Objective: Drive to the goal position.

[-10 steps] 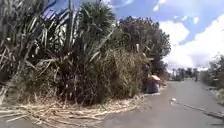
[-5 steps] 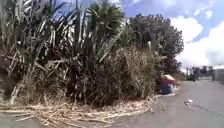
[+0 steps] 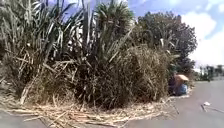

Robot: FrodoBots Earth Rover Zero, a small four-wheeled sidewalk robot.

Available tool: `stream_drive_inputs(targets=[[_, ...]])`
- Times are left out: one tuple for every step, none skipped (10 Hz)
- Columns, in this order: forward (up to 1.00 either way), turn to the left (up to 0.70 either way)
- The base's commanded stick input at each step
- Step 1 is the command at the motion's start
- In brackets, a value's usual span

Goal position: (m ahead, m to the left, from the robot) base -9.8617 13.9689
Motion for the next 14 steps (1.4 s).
stream_drive_inputs(targets=[[0.30, 0.67], [0.30, 0.67], [0.30, 0.67], [0.30, 0.67], [0.30, 0.67], [0.30, 0.67], [0.30, 0.67], [0.30, 0.67], [0.30, 0.66], [0.30, 0.66], [0.30, 0.66], [0.30, 0.66], [0.30, 0.66], [0.30, 0.66]])
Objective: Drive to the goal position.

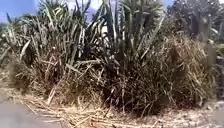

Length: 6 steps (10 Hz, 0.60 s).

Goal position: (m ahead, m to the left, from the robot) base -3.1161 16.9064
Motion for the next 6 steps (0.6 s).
stream_drive_inputs(targets=[[0.30, 0.66], [0.30, 0.66], [-0.12, -0.09], [-0.19, -0.33], [-0.27, -0.56], [-0.30, -0.65]])
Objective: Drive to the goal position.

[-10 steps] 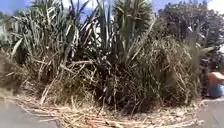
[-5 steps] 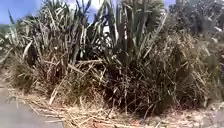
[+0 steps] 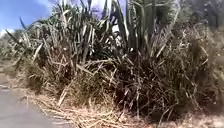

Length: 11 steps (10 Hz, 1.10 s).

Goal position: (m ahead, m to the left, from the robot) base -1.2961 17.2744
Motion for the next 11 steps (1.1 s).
stream_drive_inputs(targets=[[-0.30, -0.65], [-0.30, -0.65], [-0.30, -0.65], [-0.30, -0.65], [-0.30, -0.65], [-0.30, -0.65], [-0.30, -0.64], [-0.30, -0.64], [-0.30, -0.64], [-0.30, -0.64], [-0.30, -0.64]])
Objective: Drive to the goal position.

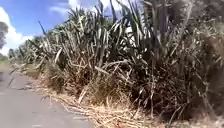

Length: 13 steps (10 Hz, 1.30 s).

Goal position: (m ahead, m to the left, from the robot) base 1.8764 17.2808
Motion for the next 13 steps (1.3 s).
stream_drive_inputs(targets=[[-0.30, -0.64], [-0.30, -0.64], [-0.30, -0.64], [-0.30, -0.64], [-0.30, -0.64], [-0.30, -0.64], [-0.30, -0.64], [-0.30, -0.64], [-0.30, -0.64], [-0.30, -0.64], [-0.30, -0.64], [-0.30, -0.64], [-0.30, -0.64]])
